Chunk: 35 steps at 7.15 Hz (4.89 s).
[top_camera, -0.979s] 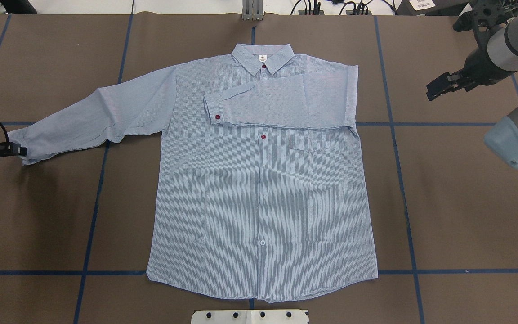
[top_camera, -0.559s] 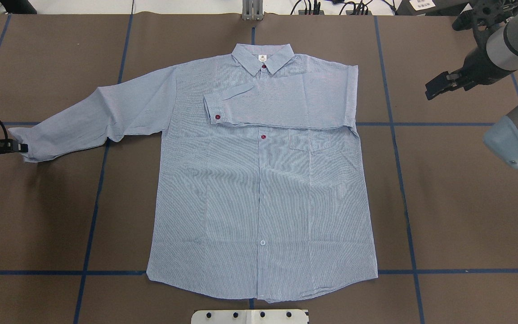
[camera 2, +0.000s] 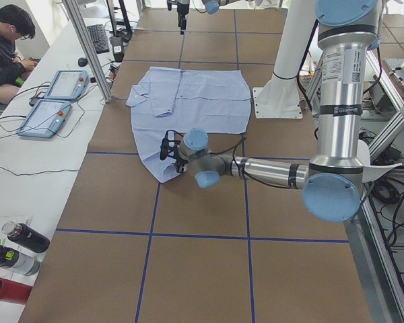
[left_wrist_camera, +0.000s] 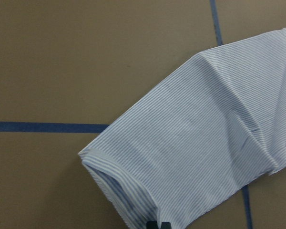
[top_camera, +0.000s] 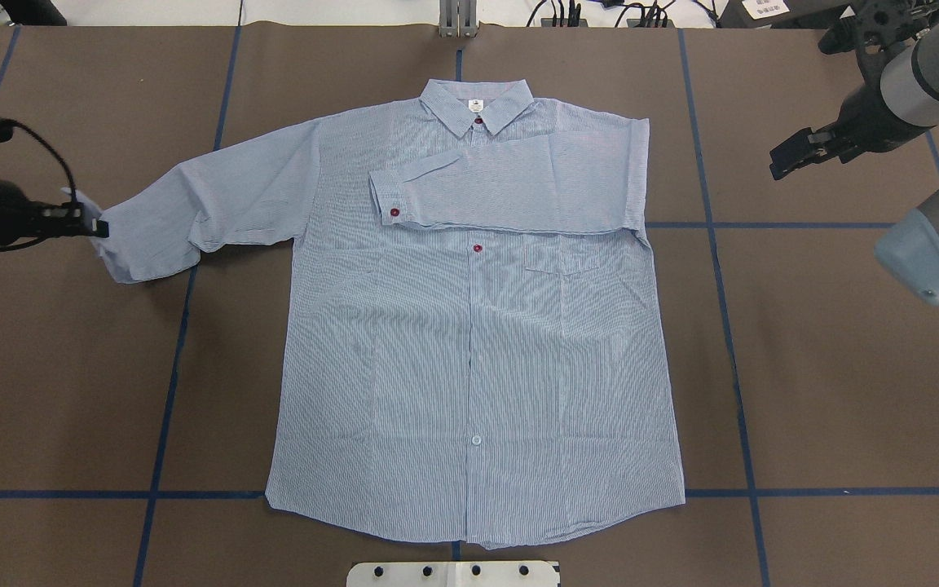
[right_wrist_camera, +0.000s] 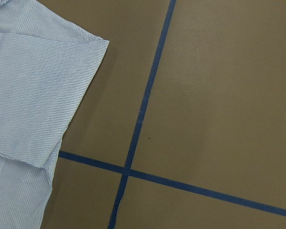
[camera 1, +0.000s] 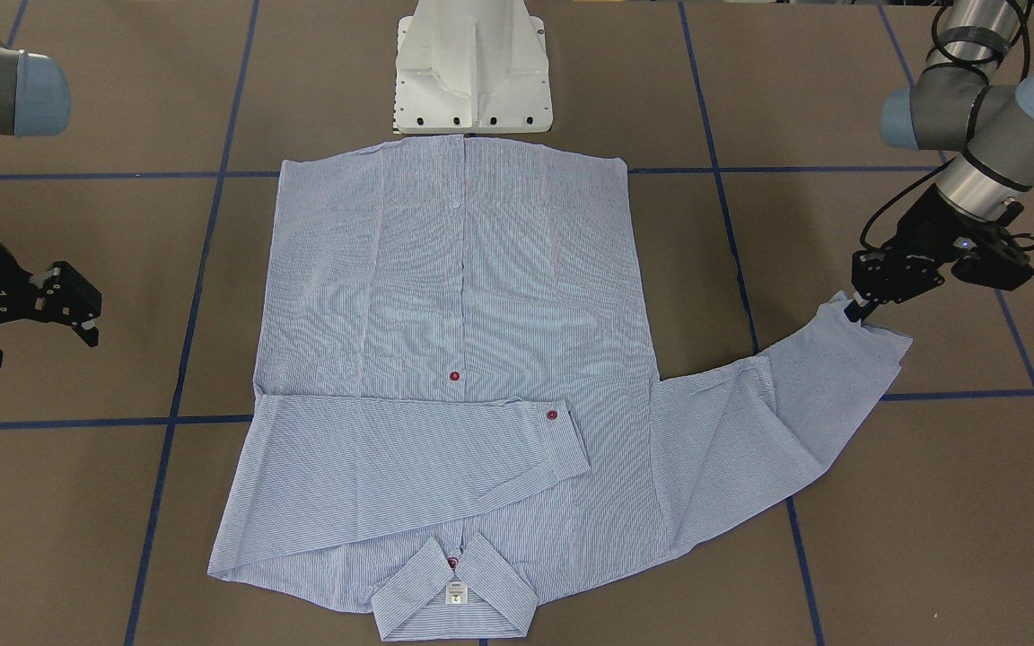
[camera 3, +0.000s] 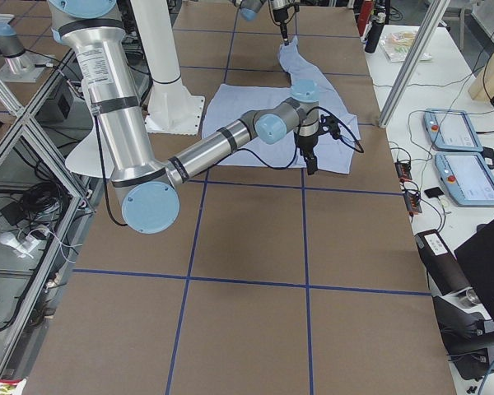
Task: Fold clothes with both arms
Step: 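Grasp the cuff of the other sleeve with the left gripper, then carry the sleeve with the left gripper across onto the shirt chest, then release the sleeve and move both grippers toward the shirt's side edges, then lower both grippers to the hem corners nearest the robot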
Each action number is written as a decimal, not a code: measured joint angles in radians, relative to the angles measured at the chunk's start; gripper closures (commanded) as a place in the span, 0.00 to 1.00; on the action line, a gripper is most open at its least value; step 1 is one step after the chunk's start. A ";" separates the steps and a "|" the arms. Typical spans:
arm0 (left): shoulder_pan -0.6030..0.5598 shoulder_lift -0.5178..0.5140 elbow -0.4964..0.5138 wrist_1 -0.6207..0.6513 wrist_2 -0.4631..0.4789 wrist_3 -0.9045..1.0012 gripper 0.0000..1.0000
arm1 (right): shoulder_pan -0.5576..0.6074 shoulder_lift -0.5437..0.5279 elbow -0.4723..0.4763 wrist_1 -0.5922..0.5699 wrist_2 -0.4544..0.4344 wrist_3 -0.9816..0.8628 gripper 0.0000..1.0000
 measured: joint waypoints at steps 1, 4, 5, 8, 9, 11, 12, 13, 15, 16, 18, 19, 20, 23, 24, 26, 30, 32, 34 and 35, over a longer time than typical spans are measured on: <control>0.023 -0.124 -0.036 0.185 0.001 -0.027 1.00 | 0.000 0.001 -0.001 0.000 0.000 0.000 0.00; 0.124 -0.529 0.033 0.557 0.005 -0.123 1.00 | -0.001 0.001 -0.001 0.000 0.000 0.001 0.00; 0.141 -0.644 0.112 0.584 0.011 -0.162 1.00 | 0.000 0.001 -0.001 0.000 0.000 0.001 0.00; 0.178 -0.896 0.320 0.592 0.040 -0.274 1.00 | 0.000 0.001 -0.001 0.000 0.000 0.002 0.00; 0.180 -0.924 0.338 0.592 0.042 -0.290 1.00 | 0.000 0.001 -0.001 0.000 0.000 0.002 0.00; 0.179 -0.963 0.342 0.591 0.039 -0.332 1.00 | 0.000 0.002 -0.001 0.000 0.000 0.002 0.00; 0.182 -0.971 0.344 0.589 0.039 -0.355 1.00 | 0.000 0.003 -0.001 0.000 0.000 0.002 0.00; 0.193 -0.970 0.349 0.587 0.044 -0.368 0.74 | 0.000 0.003 -0.001 0.000 0.000 0.002 0.00; 0.251 -0.968 0.372 0.572 0.105 -0.393 0.62 | -0.001 0.003 -0.002 0.000 0.000 0.003 0.00; 0.287 -0.972 0.401 0.536 0.142 -0.427 0.59 | -0.001 0.003 -0.003 0.000 -0.001 0.003 0.00; 0.348 -0.986 0.453 0.454 0.188 -0.499 0.41 | -0.001 0.003 -0.005 0.000 0.000 0.003 0.00; 0.360 -0.987 0.463 0.422 0.193 -0.515 0.00 | -0.002 0.004 -0.006 0.000 0.000 0.007 0.00; 0.365 -0.979 0.459 0.410 0.193 -0.516 0.00 | -0.007 0.007 -0.007 0.000 -0.001 0.034 0.00; 0.362 -0.758 0.202 0.469 0.193 -0.379 0.00 | -0.139 0.014 0.088 0.002 -0.050 0.398 0.00; 0.361 -0.645 0.052 0.538 0.193 -0.254 0.00 | -0.212 -0.017 0.165 0.002 -0.095 0.524 0.00; 0.368 -0.427 -0.195 0.608 0.192 -0.107 0.00 | -0.426 -0.137 0.340 0.024 -0.257 0.769 0.00; 0.488 -0.055 -0.354 0.358 0.288 -0.216 0.00 | -0.800 -0.387 0.433 0.224 -0.601 1.039 0.00; 0.633 0.030 -0.353 0.270 0.400 -0.327 0.08 | -0.826 -0.399 0.438 0.233 -0.626 1.055 0.00; 0.710 0.045 -0.345 0.263 0.433 -0.370 0.35 | -0.829 -0.402 0.442 0.235 -0.629 1.057 0.00; 0.733 0.047 -0.342 0.263 0.436 -0.387 0.36 | -0.829 -0.402 0.443 0.235 -0.629 1.057 0.00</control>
